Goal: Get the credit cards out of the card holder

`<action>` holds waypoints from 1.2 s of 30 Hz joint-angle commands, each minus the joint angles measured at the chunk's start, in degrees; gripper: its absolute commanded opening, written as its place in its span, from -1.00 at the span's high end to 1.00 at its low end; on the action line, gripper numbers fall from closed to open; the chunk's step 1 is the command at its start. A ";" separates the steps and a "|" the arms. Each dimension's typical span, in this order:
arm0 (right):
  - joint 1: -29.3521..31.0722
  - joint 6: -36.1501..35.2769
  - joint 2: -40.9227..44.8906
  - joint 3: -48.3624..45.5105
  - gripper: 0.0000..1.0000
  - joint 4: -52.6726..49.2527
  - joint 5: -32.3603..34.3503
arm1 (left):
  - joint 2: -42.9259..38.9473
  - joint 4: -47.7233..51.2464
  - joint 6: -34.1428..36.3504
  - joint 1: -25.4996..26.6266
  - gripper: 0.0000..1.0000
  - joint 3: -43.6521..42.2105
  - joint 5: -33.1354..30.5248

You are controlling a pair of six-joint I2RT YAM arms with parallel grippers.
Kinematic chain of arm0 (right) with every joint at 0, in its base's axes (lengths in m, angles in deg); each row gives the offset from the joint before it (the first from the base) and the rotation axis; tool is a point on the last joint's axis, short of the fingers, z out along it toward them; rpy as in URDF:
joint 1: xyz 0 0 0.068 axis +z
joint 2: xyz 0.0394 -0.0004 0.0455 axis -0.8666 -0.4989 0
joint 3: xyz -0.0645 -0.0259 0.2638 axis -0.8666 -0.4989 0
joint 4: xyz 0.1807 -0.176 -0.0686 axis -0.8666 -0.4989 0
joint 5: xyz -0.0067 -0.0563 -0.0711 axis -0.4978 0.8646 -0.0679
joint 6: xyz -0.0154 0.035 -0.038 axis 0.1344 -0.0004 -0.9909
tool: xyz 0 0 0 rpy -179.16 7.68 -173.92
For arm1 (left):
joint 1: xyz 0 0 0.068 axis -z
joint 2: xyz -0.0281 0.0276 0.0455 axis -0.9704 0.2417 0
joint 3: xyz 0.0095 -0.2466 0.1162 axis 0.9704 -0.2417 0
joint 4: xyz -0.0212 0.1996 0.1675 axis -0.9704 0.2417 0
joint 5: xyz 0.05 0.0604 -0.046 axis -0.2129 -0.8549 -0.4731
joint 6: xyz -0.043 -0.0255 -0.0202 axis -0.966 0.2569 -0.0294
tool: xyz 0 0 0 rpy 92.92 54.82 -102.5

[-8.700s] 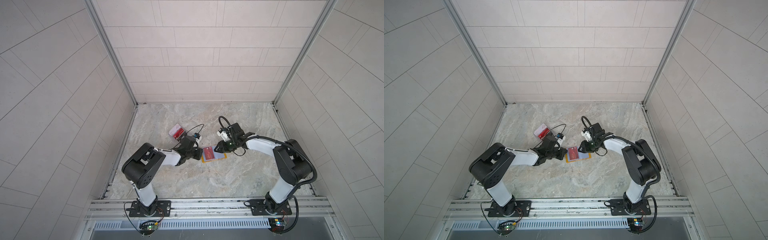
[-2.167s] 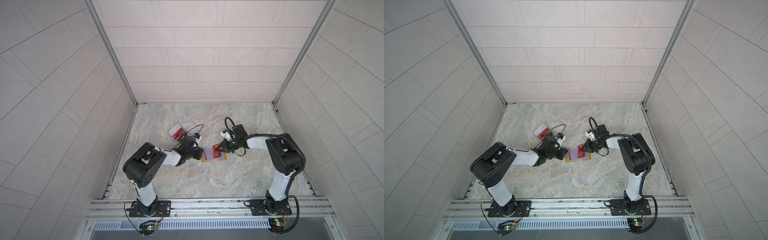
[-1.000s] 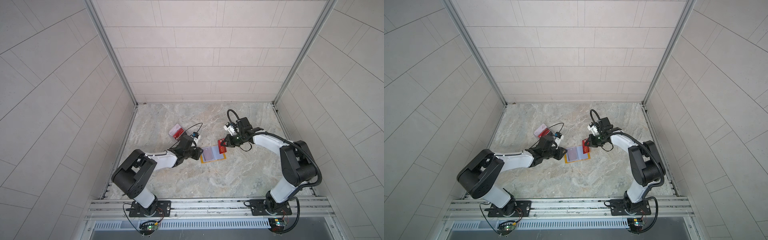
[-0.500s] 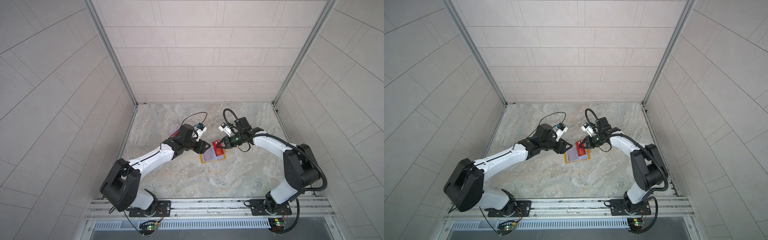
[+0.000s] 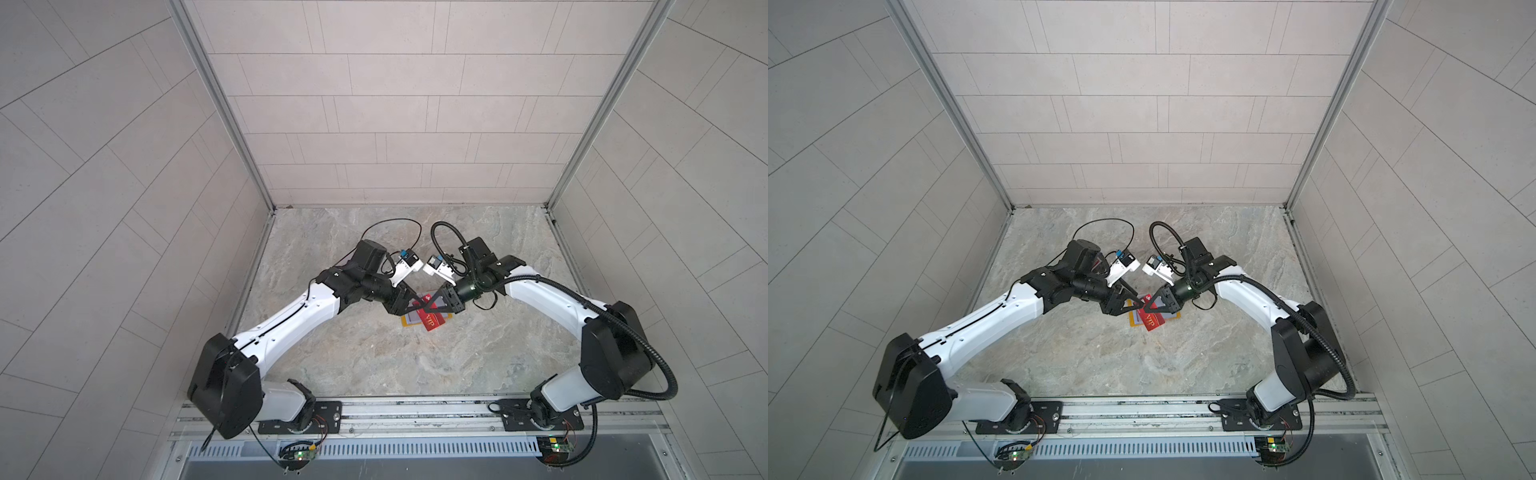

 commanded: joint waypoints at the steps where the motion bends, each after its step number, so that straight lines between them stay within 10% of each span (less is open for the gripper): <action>1: 0.51 -7.77 1.71 1.45 1.00 -4.57 -3.02 | -1.52 3.53 2.64 -0.44 -0.06 1.21 3.38; 36: 1.40 -8.88 0.50 3.04 1.00 -6.13 -1.97 | 2.27 7.12 3.72 0.35 0.68 3.39 12.50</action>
